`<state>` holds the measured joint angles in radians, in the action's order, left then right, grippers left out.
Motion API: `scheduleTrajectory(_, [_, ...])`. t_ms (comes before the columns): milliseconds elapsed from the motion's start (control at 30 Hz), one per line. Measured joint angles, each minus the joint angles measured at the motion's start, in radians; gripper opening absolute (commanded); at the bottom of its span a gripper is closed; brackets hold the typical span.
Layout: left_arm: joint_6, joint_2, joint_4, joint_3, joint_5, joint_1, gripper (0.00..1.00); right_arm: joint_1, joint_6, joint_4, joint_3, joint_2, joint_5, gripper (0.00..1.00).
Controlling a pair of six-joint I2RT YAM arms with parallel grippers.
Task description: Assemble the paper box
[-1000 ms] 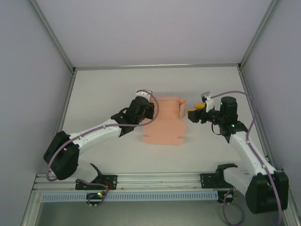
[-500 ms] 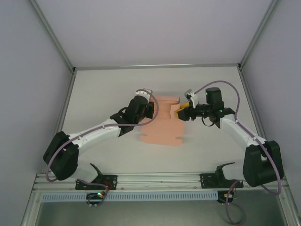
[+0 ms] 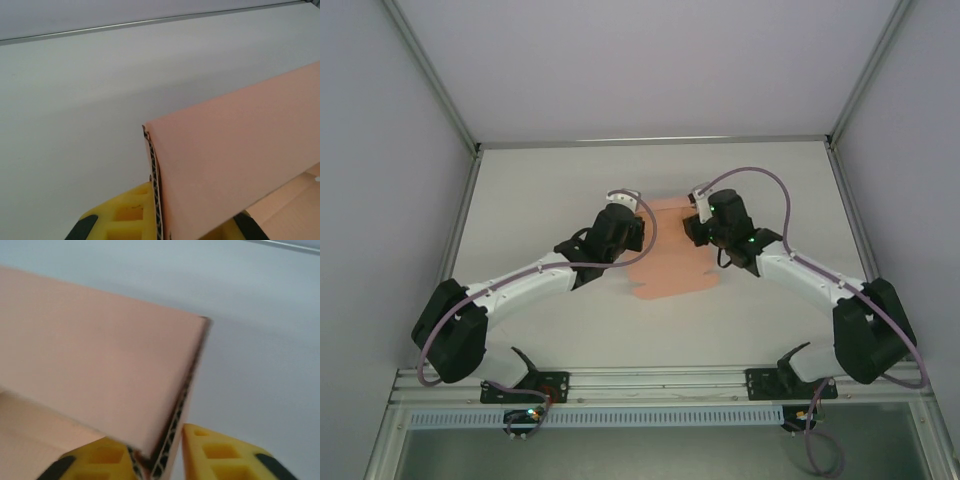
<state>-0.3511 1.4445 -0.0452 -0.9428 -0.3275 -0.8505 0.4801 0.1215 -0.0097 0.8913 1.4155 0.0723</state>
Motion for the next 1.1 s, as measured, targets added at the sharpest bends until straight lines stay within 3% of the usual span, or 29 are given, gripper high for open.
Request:
scheduleTrajectory(167, [-0.024,0.028,0.011,-0.024,-0.039,-0.014,0.0,0.079,0.101,-0.029,0.079,0.083,0.273,0.05])
scheduleTrajectory(300, [-0.066,0.056,0.028,-0.061,-0.077,-0.016,0.0,0.126,0.191,-0.131,0.191,0.16,0.462,0.06])
scheduleTrajectory(433, [-0.105,0.078,0.05,-0.09,-0.099,-0.029,0.0,0.143,0.273,-0.216,0.253,0.201,0.565,0.07])
scheduleTrajectory(667, [-0.148,0.105,0.061,-0.095,-0.095,-0.043,0.0,0.147,0.348,-0.294,0.288,0.249,0.634,0.06])
scheduleTrajectory(767, [-0.155,0.113,0.062,-0.099,-0.103,-0.044,0.0,0.144,0.336,-0.26,0.278,0.249,0.606,0.04])
scheduleTrajectory(967, [-0.154,0.113,0.117,-0.101,-0.115,-0.032,0.0,0.061,0.187,0.101,-0.006,0.111,0.222,0.22])
scheduleTrajectory(1100, [-0.154,0.107,0.111,-0.101,-0.101,-0.031,0.0,0.019,0.124,0.198,-0.075,0.056,0.08,0.25])
